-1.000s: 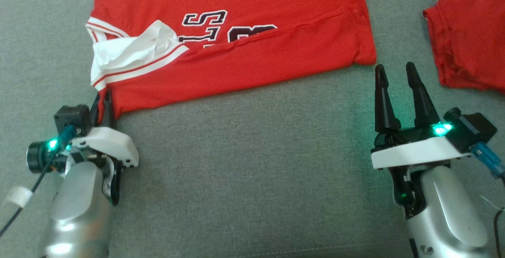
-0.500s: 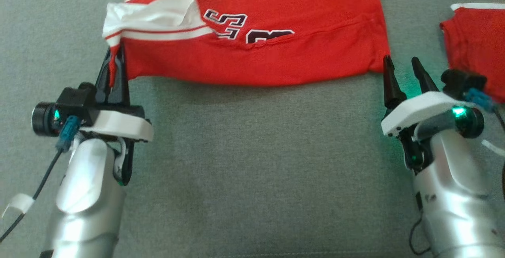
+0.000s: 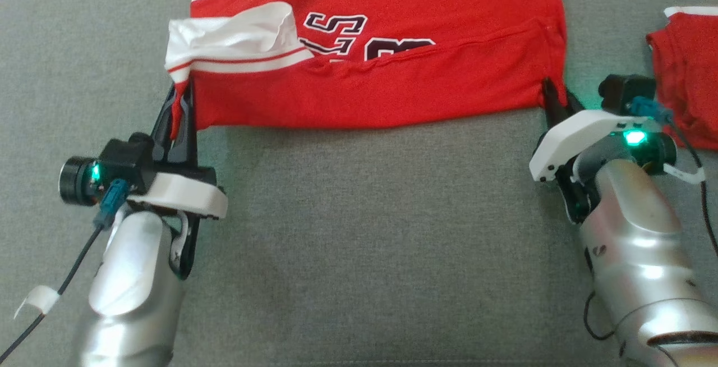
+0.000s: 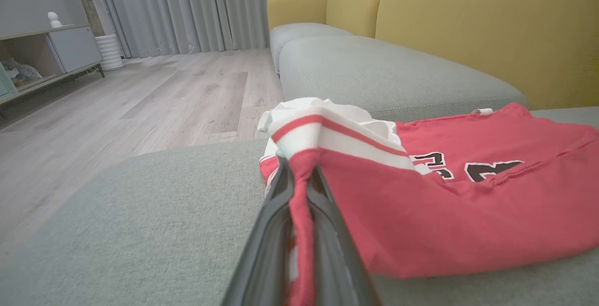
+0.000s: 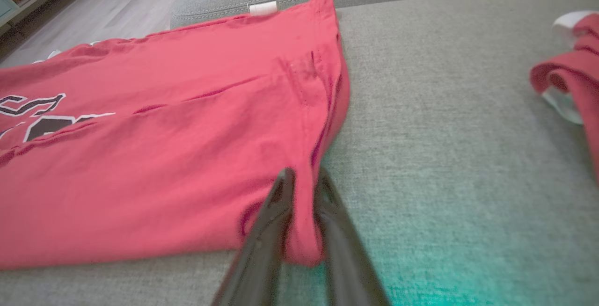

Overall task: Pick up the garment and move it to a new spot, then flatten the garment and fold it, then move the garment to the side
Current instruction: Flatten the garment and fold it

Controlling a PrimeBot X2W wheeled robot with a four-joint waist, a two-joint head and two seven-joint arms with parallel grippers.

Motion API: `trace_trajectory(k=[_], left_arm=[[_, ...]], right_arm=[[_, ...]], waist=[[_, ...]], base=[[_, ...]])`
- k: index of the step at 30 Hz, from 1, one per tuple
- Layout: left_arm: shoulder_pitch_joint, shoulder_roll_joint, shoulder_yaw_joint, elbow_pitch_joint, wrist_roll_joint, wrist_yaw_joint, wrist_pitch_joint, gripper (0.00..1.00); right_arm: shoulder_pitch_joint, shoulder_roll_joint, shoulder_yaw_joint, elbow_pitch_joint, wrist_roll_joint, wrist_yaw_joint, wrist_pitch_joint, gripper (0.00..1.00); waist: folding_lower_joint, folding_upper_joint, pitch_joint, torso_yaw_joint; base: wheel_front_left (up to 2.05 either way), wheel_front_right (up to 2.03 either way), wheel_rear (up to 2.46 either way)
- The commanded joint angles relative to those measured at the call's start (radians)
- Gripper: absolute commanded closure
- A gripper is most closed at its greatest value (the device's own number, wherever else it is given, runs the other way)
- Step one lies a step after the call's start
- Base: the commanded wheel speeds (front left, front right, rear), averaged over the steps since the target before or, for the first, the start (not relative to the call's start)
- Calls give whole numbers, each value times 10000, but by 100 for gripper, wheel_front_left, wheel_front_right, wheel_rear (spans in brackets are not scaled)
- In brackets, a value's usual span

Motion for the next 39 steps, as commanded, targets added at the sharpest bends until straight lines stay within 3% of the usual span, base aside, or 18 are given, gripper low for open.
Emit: trace_trajectory(k=[1, 9, 19, 29, 34, 35, 36, 37, 38, 39], left_arm=[[0, 314, 277, -167, 87, 10, -94, 100], [411, 727, 217, 673, 122, -35, -49, 100], [1395, 1120, -48, 853, 67, -241, 442, 100], [2632, 1238, -548, 342, -225, -555, 1504, 100], [2780, 1275, -618, -58, -298, -509, 1750, 100], [2794, 1266, -630, -116, -306, -484, 1780, 100], [2805, 1256, -625, -173, -319, -442, 1795, 65], [2814, 1254, -615, -235, -315, -375, 1778, 10], [2816, 1225, -557, -371, -329, -212, 1673, 0], [2803, 1212, -517, -440, -334, -119, 1592, 0]], right_arm=[[43, 166, 204, 61, -148, -9, -83, 100], [272, 166, -535, 256, -802, -9, -721, 100], [1427, 166, -965, -310, -788, -9, -121, 100], [3254, 166, -787, -2259, -258, -9, 1497, 100], [4087, 166, -697, -3568, 87, -9, 2076, 100], [4195, 166, -719, -3821, 136, -9, 2100, 95], [4285, 166, -724, -4077, 172, -9, 2087, 18], [4358, 166, -728, -4316, 246, -9, 2062, 0], [4459, 166, -667, -4813, 386, -9, 1877, 0], [4489, 166, -643, -5054, 449, -9, 1713, 0]], waist=[[-1, 0, -54, -38], [-1, 0, -666, -333], [-1, 0, -1669, -671], [-1, 0, -2410, -861], [-1, 0, -2403, -835], [-1, 0, -2390, -833], [-1, 0, -2375, -831], [-1, 0, -2356, -831], [-1, 0, -2316, -836], [-1, 0, -2297, -844]], base=[[0, 0, 0], [0, 0, 0], [0, 0, 0], [0, 0, 0], [0, 0, 0], [0, 0, 0], [0, 0, 0], [0, 0, 0], [0, 0, 0], [0, 0, 0]])
